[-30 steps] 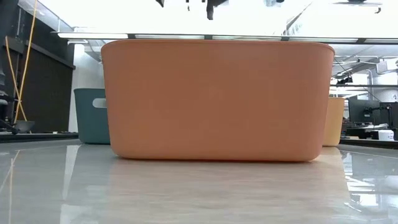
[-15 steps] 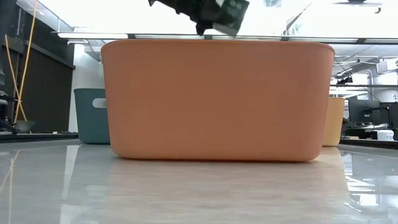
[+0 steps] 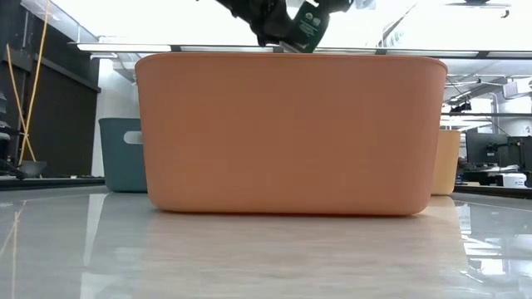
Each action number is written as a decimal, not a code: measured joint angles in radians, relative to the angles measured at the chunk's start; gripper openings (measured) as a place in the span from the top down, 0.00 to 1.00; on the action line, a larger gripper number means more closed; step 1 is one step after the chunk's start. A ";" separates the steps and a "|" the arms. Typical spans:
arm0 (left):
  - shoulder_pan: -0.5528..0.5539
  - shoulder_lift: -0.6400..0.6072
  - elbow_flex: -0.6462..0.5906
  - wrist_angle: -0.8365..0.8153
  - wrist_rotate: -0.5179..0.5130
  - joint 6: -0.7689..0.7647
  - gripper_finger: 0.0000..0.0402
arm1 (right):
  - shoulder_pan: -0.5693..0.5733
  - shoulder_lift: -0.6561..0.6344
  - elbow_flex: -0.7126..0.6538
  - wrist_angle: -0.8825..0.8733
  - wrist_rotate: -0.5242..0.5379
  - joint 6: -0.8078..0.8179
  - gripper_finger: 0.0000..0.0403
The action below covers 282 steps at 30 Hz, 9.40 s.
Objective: Sort spices by type
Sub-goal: Put the black seasoning can into the yellow bin, then put the top red seasoning can into the orange bin
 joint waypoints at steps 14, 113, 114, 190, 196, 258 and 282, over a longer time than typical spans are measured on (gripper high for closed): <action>0.000 0.000 0.001 0.000 -0.016 0.012 0.78 | 0.000 0.059 -0.012 0.002 0.023 -0.006 0.44; 0.016 -0.689 -0.804 0.285 -0.320 -0.552 0.39 | -0.534 0.235 -0.459 -0.107 0.243 0.980 0.55; 0.016 -0.689 -0.804 0.285 -0.320 -0.552 0.39 | -0.534 0.235 -0.459 -0.107 0.243 0.980 0.55; 0.016 -0.689 -0.803 0.285 -0.351 -0.613 0.39 | -0.204 0.584 -0.159 0.554 0.143 0.666 1.00; 0.016 -0.689 -0.803 0.285 -0.369 -0.613 0.39 | -0.163 0.586 -0.142 0.519 0.105 0.603 1.00; 0.016 -0.689 -0.803 0.285 -0.385 -0.615 0.39 | -0.101 0.654 0.040 0.283 0.259 0.463 1.00; 0.016 -0.687 -0.803 0.249 -0.391 -0.613 0.39 | 0.020 0.571 0.010 -0.177 0.097 0.280 1.00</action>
